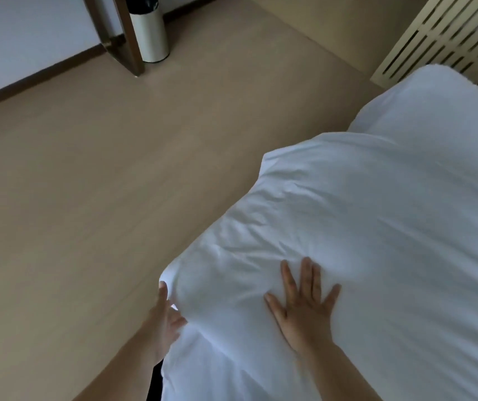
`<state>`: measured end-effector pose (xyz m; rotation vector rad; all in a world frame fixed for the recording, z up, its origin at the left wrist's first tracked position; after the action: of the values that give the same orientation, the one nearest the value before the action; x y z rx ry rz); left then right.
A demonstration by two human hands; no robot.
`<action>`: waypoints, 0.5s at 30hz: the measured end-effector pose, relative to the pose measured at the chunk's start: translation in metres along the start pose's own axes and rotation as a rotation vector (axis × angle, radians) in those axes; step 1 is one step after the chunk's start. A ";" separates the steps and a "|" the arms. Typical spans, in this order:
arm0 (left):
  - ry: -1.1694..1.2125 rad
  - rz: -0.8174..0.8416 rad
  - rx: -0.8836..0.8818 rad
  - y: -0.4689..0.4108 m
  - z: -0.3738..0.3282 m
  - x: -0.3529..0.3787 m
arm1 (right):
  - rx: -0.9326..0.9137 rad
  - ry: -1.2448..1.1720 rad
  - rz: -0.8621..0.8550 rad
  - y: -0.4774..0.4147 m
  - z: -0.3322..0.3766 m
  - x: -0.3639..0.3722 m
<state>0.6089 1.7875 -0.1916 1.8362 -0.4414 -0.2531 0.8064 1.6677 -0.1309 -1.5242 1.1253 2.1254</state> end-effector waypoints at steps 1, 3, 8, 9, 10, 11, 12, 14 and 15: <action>0.025 0.057 -0.048 -0.012 -0.008 -0.001 | 0.015 0.012 -0.039 -0.004 -0.001 0.005; 0.104 0.096 -0.140 -0.027 -0.023 -0.002 | 0.049 -0.008 0.015 -0.009 0.000 0.010; 0.249 0.149 -0.246 -0.059 -0.039 0.003 | 0.061 0.053 -0.113 -0.020 -0.002 0.009; 0.257 0.164 -0.259 -0.063 -0.039 0.003 | 0.058 0.064 -0.131 -0.020 -0.003 0.011; 0.265 0.179 -0.269 -0.067 -0.038 0.001 | 0.054 0.070 -0.139 -0.021 -0.003 0.013; 0.280 0.198 -0.277 -0.073 -0.036 -0.001 | 0.052 0.078 -0.149 -0.021 -0.004 0.015; 0.287 0.217 -0.301 -0.078 -0.034 -0.004 | 0.051 0.090 -0.162 -0.022 -0.005 0.017; 0.249 0.226 -0.335 -0.084 -0.033 -0.008 | 0.055 0.089 -0.176 -0.023 -0.005 0.016; 0.210 0.203 -0.331 -0.084 -0.035 -0.009 | 0.062 0.085 -0.165 -0.024 -0.004 0.015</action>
<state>0.6290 1.8432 -0.2608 1.4634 -0.4091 0.0078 0.8179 1.6772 -0.1553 -1.6321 1.0435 1.9177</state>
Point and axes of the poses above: each hand's wrist, its own y-axis away from the middle knuckle, its own x-axis out of the palm, z = x × y, the point moved 3 cm from there along -y, towards the middle knuckle, and after that the axes turned 8 degrees about -y, right-handed, at the moved point
